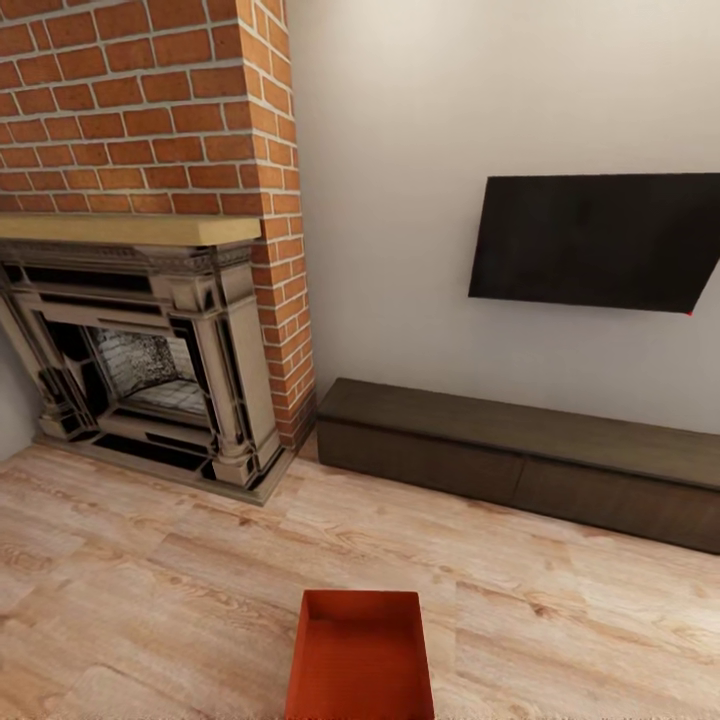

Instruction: Move the two storage containers from the living room to the garage. In the garage, place one container on the floor and stack the other container on top of it (either order is fine).

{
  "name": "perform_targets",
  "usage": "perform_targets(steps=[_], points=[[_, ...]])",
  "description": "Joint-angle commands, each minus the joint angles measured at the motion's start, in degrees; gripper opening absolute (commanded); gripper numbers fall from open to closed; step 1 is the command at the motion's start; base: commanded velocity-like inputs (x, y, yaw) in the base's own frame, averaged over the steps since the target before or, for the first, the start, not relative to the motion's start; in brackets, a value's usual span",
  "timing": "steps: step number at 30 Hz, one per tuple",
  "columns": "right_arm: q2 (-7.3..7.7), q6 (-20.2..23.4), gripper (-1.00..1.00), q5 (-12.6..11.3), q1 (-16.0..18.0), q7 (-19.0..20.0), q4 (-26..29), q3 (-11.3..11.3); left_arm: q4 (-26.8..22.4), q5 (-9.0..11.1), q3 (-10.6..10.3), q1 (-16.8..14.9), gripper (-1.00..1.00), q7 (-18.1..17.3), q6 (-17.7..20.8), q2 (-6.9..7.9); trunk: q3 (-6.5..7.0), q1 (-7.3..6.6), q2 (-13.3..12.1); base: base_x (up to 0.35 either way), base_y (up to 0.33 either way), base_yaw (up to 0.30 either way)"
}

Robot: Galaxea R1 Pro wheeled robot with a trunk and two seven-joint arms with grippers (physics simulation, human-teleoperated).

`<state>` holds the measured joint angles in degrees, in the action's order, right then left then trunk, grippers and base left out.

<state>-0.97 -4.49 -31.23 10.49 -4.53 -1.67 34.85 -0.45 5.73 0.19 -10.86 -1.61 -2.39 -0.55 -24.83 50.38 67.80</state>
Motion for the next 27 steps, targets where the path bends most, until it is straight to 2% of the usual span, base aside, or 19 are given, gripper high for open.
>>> perform_targets(steps=[1, 8, 27], points=[[-0.03, -0.31, 1.0, -0.47, 0.06, -0.04, -0.18, 0.48, -0.08, 0.45, -0.12, -0.04, 1.0, -0.18, -0.2, 0.04, -0.15, 0.0, 0.03, 0.0, 0.0, 0.0], [0.0, -0.34, 1.0, -0.43, 0.06, -0.04, -0.18, 0.52, -0.82, 0.21, -0.2, -0.02, 1.0, -0.23, -0.32, 0.59, -0.8, 0.0, 0.03, 0.0, 0.0, 0.0], [0.0, -0.34, 1.0, -0.5, 0.06, -0.04, -0.18, 0.52, -0.78, 0.19, -0.36, -0.02, 1.0, -0.22, -0.34, 0.64, -2.54, 0.0, 0.03, 0.0, 0.0, 0.0]])
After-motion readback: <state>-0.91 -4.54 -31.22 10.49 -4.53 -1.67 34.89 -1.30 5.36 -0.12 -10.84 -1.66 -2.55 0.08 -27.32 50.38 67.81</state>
